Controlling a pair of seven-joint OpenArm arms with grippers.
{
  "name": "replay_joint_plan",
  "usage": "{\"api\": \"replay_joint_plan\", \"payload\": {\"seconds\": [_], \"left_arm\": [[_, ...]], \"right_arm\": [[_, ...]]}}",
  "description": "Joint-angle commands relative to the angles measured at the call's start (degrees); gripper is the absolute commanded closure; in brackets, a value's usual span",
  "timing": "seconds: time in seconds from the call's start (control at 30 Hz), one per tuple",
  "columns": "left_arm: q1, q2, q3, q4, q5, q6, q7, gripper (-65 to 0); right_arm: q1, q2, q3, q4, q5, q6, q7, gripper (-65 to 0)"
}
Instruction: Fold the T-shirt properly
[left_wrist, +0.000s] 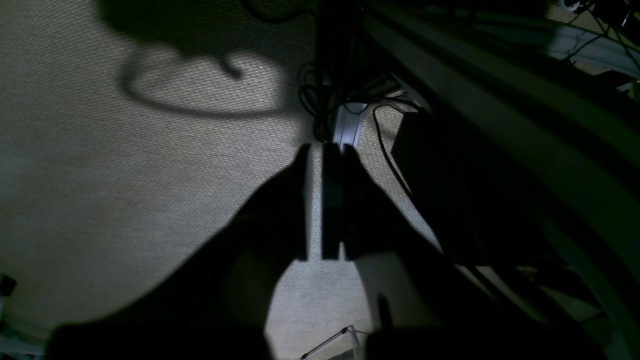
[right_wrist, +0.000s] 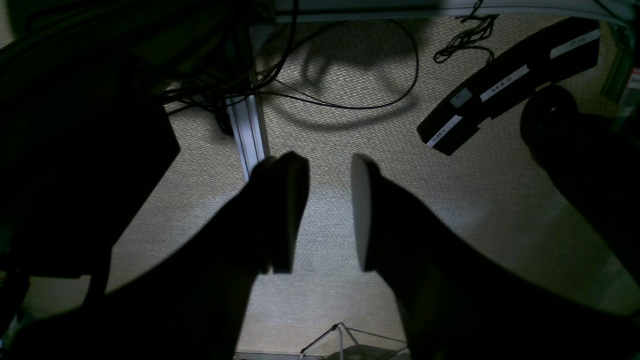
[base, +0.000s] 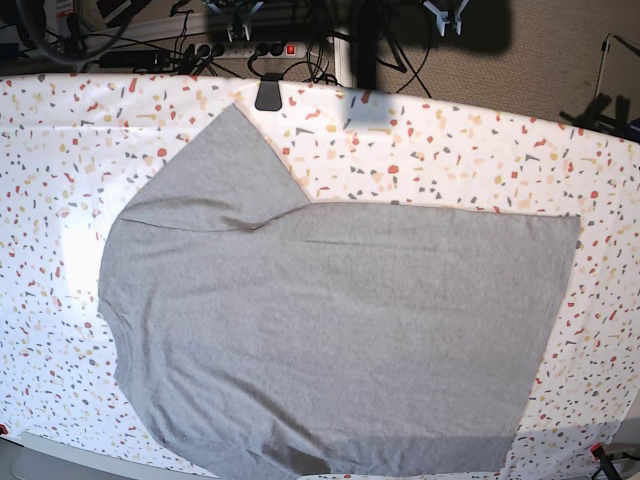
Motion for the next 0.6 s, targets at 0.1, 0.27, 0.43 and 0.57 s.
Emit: {"api": "replay_joint_plan", "payload": {"seconds": [0.1, 0.27, 0.43, 0.57], "left_arm": [[0.61, -0.17, 0.11, 0.28, 0.04, -0.20, -0.52, -4.1], [0.79, -0.17, 0.11, 0.28, 0.02, -0.20, -1.05, -4.1], [0.76, -0.17, 0.11, 0.28, 0.04, -0.20, -1.05, -4.1], [0.76, -0.17, 0.11, 0.28, 0.02, -0.22, -1.05, -4.1]], "right_arm": [[-0.15, 0.15, 0.02, 0.33, 0.09, -0.20, 0.24, -20.0], [-0.15, 0.15, 0.02, 0.33, 0.09, -0.20, 0.42, -20.0], [-0.15, 0.15, 0.02, 0.33, 0.11, -0.20, 0.46, -20.0], [-0.15, 0.15, 0.02, 0.33, 0.09, -0.22, 0.57, -20.0]]}}
